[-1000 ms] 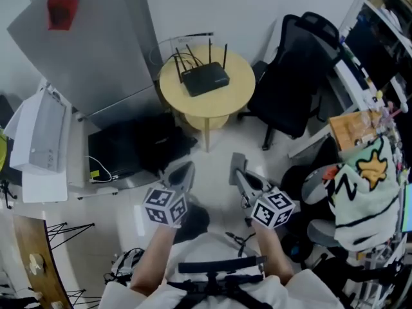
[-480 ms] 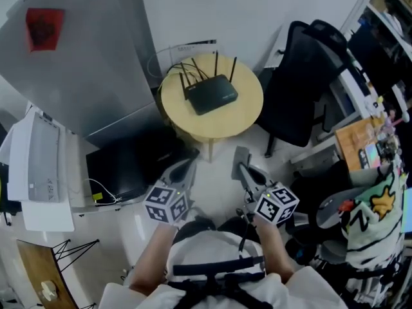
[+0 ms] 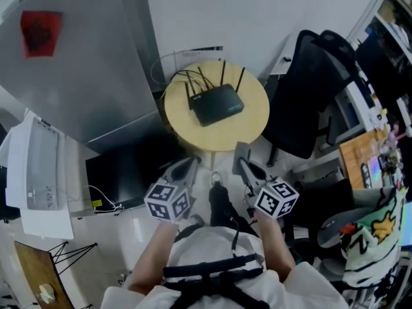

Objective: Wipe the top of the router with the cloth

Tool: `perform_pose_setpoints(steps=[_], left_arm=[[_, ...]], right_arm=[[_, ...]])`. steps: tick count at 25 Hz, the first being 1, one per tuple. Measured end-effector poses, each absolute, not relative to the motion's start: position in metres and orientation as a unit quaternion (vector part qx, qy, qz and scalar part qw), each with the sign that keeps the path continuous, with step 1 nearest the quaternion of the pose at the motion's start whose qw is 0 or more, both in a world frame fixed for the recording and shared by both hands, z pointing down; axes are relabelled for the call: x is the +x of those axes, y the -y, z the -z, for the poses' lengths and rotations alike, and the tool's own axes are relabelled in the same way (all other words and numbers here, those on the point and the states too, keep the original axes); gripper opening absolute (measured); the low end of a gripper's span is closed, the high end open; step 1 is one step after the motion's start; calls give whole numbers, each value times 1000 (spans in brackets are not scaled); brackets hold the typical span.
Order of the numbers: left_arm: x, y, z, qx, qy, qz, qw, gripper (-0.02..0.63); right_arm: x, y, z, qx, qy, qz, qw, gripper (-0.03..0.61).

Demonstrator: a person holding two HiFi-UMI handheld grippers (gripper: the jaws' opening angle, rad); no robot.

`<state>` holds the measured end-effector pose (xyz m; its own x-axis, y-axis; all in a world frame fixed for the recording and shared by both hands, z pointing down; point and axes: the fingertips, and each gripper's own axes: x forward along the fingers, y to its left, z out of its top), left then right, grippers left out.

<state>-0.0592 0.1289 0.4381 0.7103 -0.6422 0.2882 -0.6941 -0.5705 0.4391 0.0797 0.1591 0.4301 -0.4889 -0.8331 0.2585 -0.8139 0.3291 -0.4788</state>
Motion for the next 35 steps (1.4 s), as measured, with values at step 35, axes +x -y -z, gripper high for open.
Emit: perform_pose_setpoints(steps=[35], left_arm=[[50,144,-538,863,387,-116,303,-11]], right_arm=[[183,213,-610,-513,-771,272,-260,35]])
